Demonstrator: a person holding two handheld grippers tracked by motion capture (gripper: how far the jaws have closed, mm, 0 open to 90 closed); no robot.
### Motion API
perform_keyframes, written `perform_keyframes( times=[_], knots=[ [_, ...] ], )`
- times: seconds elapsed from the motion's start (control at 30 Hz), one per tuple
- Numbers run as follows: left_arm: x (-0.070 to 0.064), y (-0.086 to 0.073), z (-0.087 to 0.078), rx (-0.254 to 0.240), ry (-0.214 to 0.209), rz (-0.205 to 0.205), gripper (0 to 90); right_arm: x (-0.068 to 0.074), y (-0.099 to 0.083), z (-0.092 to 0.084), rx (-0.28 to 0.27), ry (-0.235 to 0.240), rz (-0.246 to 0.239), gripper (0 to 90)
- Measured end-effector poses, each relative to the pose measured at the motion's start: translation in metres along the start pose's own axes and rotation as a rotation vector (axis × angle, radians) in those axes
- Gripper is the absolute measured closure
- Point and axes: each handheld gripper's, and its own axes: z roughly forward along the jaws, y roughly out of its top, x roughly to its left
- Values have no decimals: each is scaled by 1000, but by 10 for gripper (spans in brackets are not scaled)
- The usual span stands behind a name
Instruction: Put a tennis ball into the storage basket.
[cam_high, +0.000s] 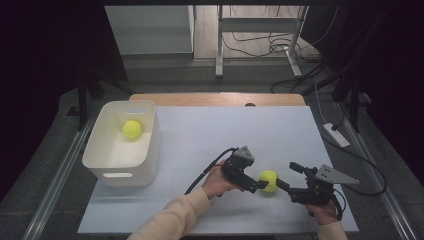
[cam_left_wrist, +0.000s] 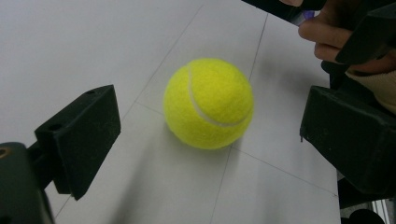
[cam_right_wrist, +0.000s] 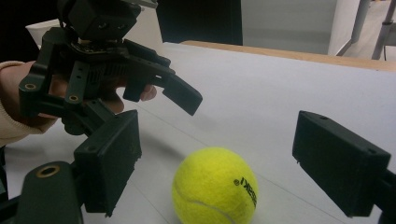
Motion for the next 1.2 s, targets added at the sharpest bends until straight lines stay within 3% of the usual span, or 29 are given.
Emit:
perform_keyframes(
  times=[0.67,1.2],
  knots=[
    [-3,1,25,28,-18,6,63,-1,0,0,-2,2,1,155],
    [-4,-1,45,62,-1,18,65,-2,-1,-1,0,-1,4,155]
  ],
)
